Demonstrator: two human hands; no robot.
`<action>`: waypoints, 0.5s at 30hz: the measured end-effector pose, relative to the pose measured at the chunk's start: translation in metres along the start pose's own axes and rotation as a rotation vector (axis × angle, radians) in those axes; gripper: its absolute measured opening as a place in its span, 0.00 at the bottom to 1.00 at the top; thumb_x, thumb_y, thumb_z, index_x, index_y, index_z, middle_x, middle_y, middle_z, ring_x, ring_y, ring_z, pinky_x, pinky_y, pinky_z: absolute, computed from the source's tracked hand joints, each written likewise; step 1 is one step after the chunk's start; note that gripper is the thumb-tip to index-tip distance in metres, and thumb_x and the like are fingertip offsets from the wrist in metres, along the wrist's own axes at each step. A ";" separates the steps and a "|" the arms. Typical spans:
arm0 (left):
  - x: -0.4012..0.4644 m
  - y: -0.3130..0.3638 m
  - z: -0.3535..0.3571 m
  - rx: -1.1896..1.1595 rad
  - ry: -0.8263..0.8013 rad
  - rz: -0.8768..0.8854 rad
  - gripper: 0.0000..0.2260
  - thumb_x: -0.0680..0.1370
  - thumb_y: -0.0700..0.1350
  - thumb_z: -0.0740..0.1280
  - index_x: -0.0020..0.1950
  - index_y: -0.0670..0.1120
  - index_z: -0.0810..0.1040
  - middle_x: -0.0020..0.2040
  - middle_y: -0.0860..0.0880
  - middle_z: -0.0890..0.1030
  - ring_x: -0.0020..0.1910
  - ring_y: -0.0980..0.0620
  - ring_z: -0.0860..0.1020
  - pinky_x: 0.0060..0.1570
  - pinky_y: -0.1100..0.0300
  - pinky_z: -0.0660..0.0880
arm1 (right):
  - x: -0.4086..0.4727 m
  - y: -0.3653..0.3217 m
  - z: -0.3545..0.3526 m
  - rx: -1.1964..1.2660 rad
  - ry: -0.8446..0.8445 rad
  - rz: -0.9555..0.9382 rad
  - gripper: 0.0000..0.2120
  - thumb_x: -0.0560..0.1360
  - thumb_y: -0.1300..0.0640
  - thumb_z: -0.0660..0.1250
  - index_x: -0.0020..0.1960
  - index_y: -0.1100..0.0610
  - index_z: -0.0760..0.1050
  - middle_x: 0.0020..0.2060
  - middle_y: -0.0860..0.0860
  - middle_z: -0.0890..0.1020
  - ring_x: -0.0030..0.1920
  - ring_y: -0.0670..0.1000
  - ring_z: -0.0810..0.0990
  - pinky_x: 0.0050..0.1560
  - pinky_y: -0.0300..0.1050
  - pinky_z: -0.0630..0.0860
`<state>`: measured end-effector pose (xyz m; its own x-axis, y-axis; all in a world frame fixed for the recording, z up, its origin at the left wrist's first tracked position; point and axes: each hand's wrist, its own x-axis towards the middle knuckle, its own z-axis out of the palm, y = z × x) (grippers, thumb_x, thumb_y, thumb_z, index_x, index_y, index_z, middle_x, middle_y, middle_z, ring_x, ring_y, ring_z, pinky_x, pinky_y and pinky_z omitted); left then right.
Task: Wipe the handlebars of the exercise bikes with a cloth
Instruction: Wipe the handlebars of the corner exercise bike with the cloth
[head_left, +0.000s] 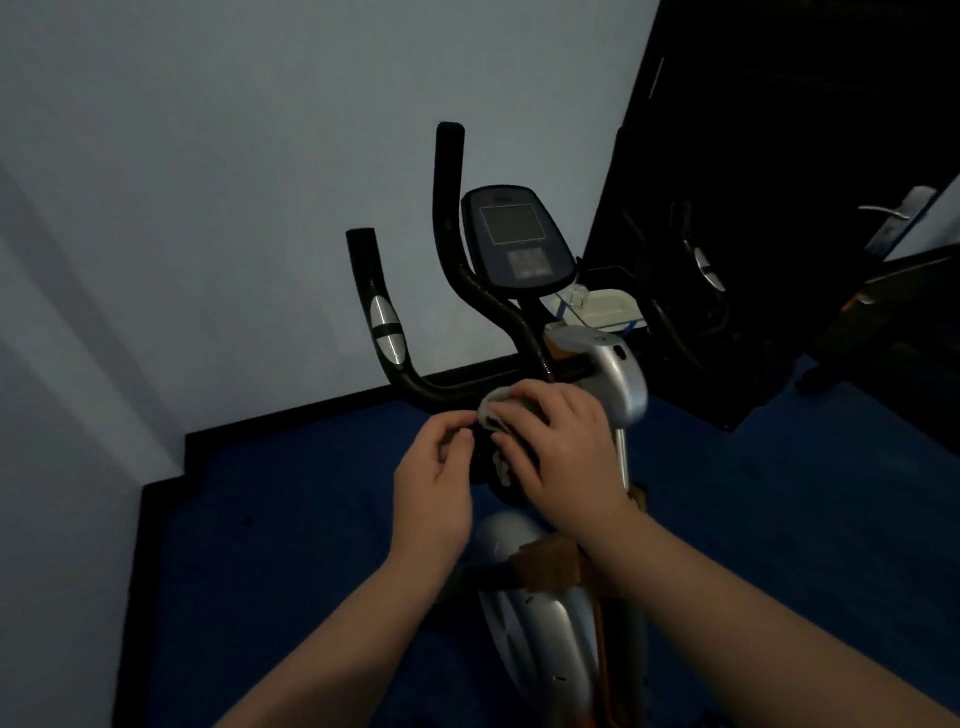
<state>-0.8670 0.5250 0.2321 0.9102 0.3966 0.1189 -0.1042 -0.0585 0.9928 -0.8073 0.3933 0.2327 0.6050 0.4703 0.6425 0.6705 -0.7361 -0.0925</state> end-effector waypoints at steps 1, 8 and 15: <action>-0.001 -0.001 0.003 -0.009 0.012 0.005 0.10 0.80 0.40 0.60 0.54 0.48 0.79 0.48 0.55 0.82 0.47 0.63 0.79 0.46 0.73 0.73 | -0.002 -0.001 0.003 -0.010 0.025 -0.004 0.12 0.77 0.51 0.64 0.57 0.53 0.79 0.56 0.51 0.79 0.55 0.52 0.74 0.60 0.48 0.66; 0.000 -0.021 0.012 0.050 0.005 0.088 0.13 0.82 0.45 0.56 0.63 0.50 0.76 0.55 0.58 0.80 0.54 0.64 0.77 0.51 0.74 0.71 | -0.032 0.014 0.008 -0.108 0.024 -0.148 0.14 0.75 0.53 0.66 0.60 0.51 0.77 0.56 0.51 0.80 0.57 0.51 0.74 0.59 0.47 0.65; 0.001 -0.024 0.002 -0.091 -0.092 0.056 0.13 0.82 0.42 0.55 0.63 0.50 0.75 0.58 0.54 0.81 0.58 0.60 0.78 0.55 0.70 0.73 | 0.004 -0.004 0.005 0.139 0.006 -0.015 0.10 0.75 0.54 0.64 0.56 0.53 0.76 0.50 0.52 0.79 0.47 0.52 0.76 0.44 0.48 0.73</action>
<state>-0.8626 0.5248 0.2084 0.9345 0.3091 0.1765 -0.1878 0.0069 0.9822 -0.8050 0.4004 0.2321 0.5920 0.4777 0.6491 0.7328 -0.6544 -0.1868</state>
